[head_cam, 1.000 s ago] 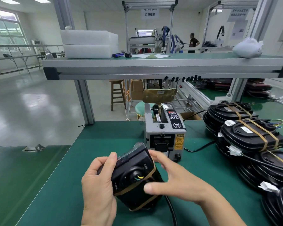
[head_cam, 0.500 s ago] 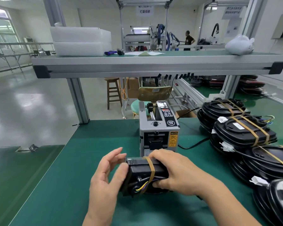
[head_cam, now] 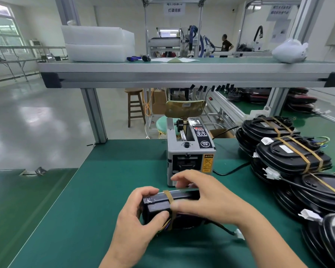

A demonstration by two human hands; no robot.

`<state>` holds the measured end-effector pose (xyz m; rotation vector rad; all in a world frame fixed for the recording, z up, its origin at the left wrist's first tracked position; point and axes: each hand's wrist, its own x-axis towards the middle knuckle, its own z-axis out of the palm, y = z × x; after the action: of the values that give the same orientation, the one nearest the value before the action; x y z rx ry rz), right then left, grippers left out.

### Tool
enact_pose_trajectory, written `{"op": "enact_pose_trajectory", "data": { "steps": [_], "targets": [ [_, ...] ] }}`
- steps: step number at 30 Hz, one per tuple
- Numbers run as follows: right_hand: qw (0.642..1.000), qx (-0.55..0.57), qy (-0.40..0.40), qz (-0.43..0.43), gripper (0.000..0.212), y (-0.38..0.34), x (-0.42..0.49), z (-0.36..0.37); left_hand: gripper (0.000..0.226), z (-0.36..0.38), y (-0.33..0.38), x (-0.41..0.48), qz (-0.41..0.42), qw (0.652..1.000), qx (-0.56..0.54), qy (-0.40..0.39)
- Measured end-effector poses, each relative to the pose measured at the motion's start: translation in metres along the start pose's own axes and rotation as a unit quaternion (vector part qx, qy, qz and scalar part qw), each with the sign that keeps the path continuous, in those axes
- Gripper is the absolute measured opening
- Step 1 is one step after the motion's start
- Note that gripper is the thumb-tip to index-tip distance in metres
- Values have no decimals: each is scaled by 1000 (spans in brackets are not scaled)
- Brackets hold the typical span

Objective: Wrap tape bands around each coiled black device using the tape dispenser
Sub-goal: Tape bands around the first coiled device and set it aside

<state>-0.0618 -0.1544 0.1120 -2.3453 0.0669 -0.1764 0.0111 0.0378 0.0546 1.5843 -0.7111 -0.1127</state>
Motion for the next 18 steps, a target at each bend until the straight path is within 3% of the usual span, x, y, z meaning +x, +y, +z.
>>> {"op": "enact_pose_trajectory", "data": {
  "steps": [3,6,10,18],
  "targets": [
    [962,211,153,81,10,9,9,1,46,1,0,0,-7,1000,-6,-2],
    [891,306,246,228,14,23,21,7,46,1,-1,-1,-5,1000,-6,-1],
    [848,366,245,296,10,29,38,3,46,0,0,-4,-4,1000,-7,1],
    [782,439,296,329,10,29,64,5,46,-18,3,-1,-1,1000,-24,9]
  ]
}}
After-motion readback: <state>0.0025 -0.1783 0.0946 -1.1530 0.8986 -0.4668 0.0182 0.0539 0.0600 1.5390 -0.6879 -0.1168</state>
